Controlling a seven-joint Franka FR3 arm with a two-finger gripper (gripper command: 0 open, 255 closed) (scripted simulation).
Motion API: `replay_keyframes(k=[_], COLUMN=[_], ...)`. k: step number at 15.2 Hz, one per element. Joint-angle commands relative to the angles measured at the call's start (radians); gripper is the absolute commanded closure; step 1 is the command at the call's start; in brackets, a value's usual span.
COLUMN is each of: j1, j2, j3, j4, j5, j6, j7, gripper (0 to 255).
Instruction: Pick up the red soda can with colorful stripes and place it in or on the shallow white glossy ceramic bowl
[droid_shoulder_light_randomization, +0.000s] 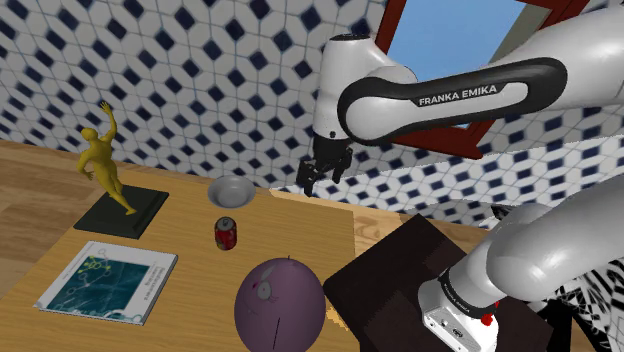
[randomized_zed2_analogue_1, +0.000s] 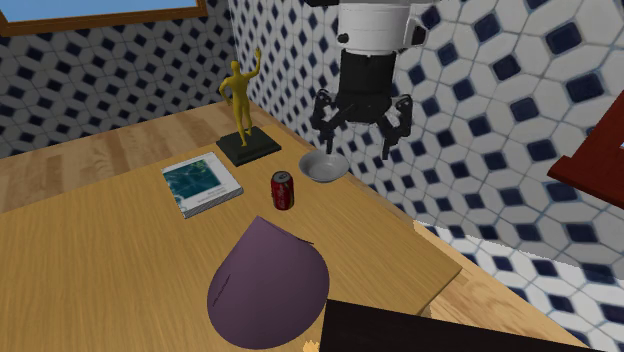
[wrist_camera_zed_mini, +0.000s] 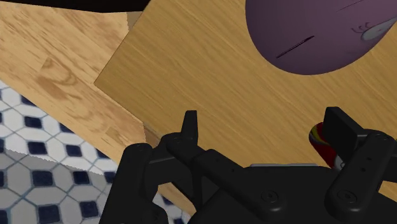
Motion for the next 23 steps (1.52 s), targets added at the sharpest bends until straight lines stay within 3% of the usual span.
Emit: replay_keyframes(k=[1,6,10,16,23], j1=[0.003,0.023,0.070,0.184,0.334], j2=[0.079,0.287,0.460,0.715,1.014], j3=[0.035,0.092,0.098,0.055,-0.016], j4=[0.036,0.150,0.268,0.491,0.835], j5=[-0.037,-0.173,-0.304,-0.470,-0.585], j6=[0.046,0.123,0.149,0.135,0.059], j7=[0.055,0.207,0.329,0.467,0.538], gripper=[0,0,0,0,0])
